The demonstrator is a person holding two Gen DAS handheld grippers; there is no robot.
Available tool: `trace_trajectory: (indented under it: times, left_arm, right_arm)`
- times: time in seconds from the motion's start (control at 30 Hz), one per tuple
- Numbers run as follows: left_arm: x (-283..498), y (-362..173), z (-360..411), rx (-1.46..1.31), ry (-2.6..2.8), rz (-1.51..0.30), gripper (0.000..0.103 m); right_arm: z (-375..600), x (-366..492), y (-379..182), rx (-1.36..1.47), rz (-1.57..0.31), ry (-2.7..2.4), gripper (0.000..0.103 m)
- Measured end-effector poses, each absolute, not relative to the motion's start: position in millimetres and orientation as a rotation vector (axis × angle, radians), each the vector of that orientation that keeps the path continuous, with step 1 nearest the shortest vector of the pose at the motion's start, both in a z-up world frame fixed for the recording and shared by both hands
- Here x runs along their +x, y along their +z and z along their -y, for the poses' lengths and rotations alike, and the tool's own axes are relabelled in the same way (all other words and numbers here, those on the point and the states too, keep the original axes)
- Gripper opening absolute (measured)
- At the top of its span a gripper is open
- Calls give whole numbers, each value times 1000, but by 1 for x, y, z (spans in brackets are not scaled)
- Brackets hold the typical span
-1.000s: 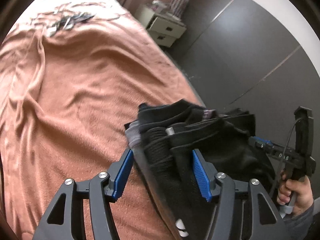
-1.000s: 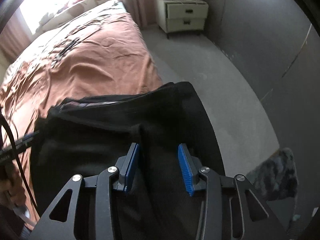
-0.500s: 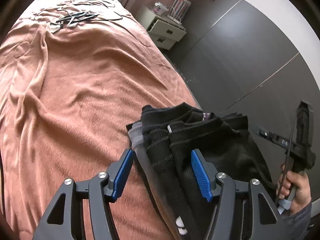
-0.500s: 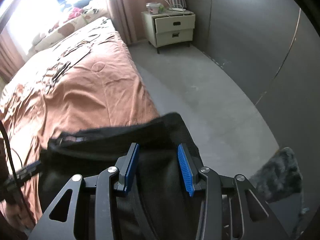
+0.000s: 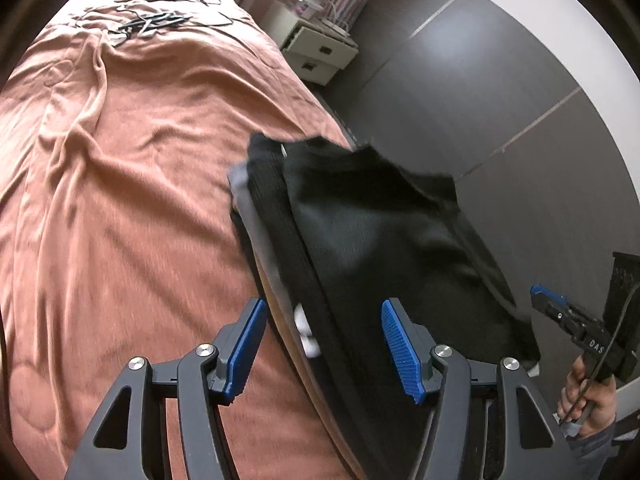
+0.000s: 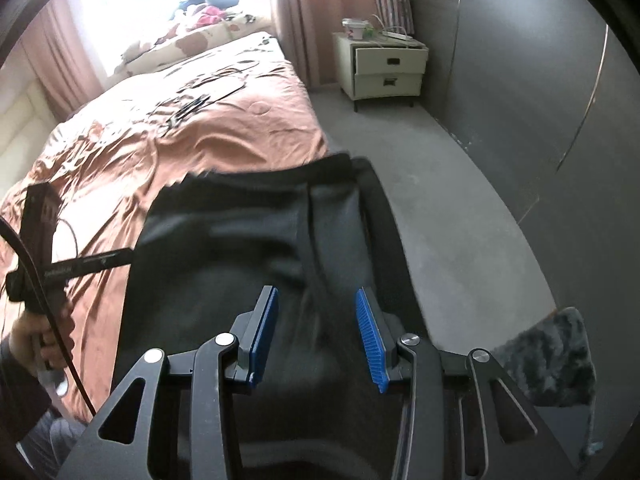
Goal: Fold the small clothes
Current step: 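Lift both open grippers away from the stacked shirt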
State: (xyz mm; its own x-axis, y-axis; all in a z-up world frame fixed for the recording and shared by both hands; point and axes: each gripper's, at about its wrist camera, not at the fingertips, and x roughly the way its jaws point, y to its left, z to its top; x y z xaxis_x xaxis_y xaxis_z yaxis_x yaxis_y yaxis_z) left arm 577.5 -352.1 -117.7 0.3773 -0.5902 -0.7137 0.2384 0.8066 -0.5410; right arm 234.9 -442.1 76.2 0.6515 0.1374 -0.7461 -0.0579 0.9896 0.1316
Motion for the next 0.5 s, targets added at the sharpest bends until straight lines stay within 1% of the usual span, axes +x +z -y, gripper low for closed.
trace_trajectory:
  times: [0.33,0.5]
  left_arm:
    - [525,-122,378,-310,-602,-1093,62]
    - [499,-127,393,-258,-638,-1111,62]
  right_arm:
    - [452,190,39,39,-860,97,38]
    - [453,167,36,34,-849,57,38]
